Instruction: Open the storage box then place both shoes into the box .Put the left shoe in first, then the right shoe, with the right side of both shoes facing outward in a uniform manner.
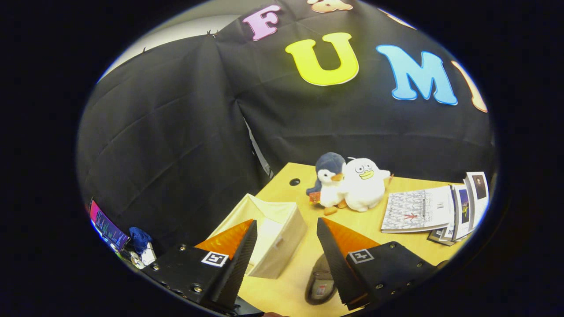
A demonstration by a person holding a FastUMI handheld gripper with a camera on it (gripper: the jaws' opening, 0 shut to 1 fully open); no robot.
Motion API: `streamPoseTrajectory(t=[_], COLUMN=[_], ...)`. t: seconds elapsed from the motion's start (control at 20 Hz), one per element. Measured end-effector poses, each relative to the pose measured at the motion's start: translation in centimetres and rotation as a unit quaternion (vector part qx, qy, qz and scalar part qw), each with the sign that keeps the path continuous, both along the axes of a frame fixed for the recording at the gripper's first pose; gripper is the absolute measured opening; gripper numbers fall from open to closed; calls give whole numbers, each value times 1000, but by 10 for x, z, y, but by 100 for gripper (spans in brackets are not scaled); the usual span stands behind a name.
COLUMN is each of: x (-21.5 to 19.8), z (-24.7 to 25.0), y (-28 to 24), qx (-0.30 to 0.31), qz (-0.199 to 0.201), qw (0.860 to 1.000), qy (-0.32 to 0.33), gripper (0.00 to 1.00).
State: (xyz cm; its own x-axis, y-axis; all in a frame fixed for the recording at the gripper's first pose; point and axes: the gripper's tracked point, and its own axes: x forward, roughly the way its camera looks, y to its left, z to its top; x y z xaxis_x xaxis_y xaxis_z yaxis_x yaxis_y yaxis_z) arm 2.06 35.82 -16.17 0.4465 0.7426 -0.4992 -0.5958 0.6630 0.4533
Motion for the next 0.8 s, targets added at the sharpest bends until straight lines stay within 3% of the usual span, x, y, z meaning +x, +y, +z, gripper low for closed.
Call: streamPoseTrajectory(t=[0.4,0.8], x=[-13,-49], z=[-91,-181], y=[-42,-77], qx=[-54,-131], qz=[-28,-30], qw=[997,981], qy=[53,142], gripper=[84,84])
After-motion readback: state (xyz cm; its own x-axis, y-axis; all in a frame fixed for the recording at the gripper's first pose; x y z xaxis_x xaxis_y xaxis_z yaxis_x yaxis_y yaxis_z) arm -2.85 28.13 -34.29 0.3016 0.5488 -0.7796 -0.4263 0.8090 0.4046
